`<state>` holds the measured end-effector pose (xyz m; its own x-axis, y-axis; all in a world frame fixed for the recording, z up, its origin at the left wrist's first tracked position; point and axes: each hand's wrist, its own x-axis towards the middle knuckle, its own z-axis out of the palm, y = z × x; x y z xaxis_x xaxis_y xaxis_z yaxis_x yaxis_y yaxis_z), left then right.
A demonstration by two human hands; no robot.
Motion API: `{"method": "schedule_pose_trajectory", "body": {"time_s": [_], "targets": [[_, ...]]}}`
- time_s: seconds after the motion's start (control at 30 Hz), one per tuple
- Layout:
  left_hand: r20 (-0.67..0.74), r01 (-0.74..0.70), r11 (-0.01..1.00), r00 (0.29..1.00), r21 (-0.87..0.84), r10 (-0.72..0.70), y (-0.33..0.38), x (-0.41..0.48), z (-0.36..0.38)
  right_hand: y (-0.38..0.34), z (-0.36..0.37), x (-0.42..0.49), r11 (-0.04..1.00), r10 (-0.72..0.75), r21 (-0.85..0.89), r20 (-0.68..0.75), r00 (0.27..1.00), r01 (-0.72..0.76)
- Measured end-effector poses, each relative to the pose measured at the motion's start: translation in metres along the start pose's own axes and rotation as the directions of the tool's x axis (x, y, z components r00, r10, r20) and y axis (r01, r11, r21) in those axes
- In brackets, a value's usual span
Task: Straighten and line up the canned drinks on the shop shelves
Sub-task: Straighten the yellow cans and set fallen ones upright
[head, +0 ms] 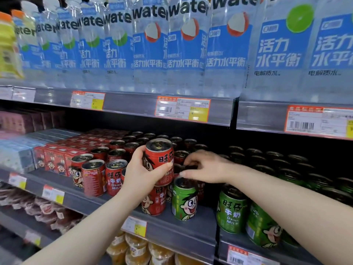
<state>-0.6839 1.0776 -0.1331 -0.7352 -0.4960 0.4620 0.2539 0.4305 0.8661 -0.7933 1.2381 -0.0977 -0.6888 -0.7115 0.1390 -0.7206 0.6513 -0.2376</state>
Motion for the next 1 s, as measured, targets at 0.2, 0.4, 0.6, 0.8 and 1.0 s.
{"method": "schedule_pose_trajectory", "body": {"time_s": [0.2, 0.4, 0.6, 0.8, 1.0], "targets": [[-0.007, -0.006, 1.0, 1.0, 0.004, 0.006, 0.001, -0.006, 0.0, -0.02, 0.031, -0.013, 0.986, -0.004, -0.165, 0.122, 0.993, 0.025], [0.045, -0.039, 0.999, 0.998, -0.03, 0.04, 0.008, -0.018, 0.018, 0.002, -0.009, -0.028, 0.992, 0.075, 0.101, -0.05, 0.996, -0.07], [0.147, -0.004, 0.999, 0.989, 0.046, -0.002, 0.0, -0.03, 0.051, 0.038, -0.058, -0.048, 0.977, 0.171, 0.158, -0.194, 0.966, -0.142], [0.281, 0.13, 0.979, 0.945, 0.156, -0.17, -0.023, -0.04, 0.074, 0.074, -0.048, -0.052, 0.958, 0.285, 0.089, -0.217, 0.934, -0.272], [0.318, 0.087, 0.966, 0.934, 0.243, -0.164, -0.034, -0.04, 0.077, 0.084, -0.028, -0.041, 0.951, 0.3, 0.084, -0.036, 0.953, -0.297]]}}
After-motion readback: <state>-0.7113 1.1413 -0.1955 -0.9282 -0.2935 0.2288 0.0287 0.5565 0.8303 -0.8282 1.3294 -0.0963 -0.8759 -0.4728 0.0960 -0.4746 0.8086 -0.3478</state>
